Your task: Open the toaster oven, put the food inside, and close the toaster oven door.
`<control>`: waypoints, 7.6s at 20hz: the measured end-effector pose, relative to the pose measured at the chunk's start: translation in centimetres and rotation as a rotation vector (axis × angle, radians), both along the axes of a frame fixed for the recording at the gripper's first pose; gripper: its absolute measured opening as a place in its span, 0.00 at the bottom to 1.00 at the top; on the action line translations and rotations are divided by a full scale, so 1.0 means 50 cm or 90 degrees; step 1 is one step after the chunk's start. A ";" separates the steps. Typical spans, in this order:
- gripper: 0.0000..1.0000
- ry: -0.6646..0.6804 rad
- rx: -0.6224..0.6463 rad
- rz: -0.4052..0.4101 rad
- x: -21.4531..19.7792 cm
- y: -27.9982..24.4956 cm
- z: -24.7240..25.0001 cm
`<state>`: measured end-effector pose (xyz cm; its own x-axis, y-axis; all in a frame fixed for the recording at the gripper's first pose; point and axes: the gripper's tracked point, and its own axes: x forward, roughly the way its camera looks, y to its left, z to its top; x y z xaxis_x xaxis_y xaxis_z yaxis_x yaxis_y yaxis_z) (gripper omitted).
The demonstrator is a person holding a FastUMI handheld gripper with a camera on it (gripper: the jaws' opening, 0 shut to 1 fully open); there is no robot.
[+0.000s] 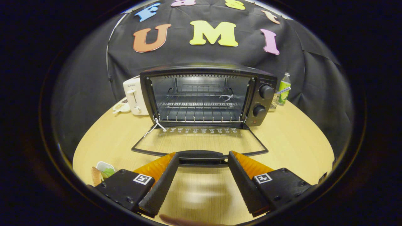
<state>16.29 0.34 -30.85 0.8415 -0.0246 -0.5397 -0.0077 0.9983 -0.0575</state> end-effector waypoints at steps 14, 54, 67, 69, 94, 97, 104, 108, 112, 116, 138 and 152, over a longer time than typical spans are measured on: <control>1.00 0.039 0.102 0.110 -0.051 0.036 0.041; 0.40 0.453 0.440 0.325 -0.270 0.294 0.005; 0.36 0.302 0.528 0.357 -0.234 0.283 0.110; 0.36 0.249 0.512 0.334 -0.204 0.266 0.110; 0.36 -0.196 0.820 -0.180 0.200 -0.015 0.126; 0.36 -0.195 0.824 -0.202 0.257 -0.017 0.126; 0.37 -0.186 0.801 -0.207 0.383 0.004 0.126; 0.37 -0.182 0.754 -0.186 0.419 0.004 0.114; 0.38 -0.188 0.656 -0.167 0.427 0.011 0.102; 0.48 -0.145 0.536 -0.132 0.416 0.048 0.078; 1.00 -0.043 -0.074 -0.009 0.274 0.053 0.028; 1.00 0.012 -0.022 -0.027 0.045 0.039 0.005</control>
<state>18.56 2.30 -30.61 0.8288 -0.0788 -0.5540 0.0325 0.9951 -0.0930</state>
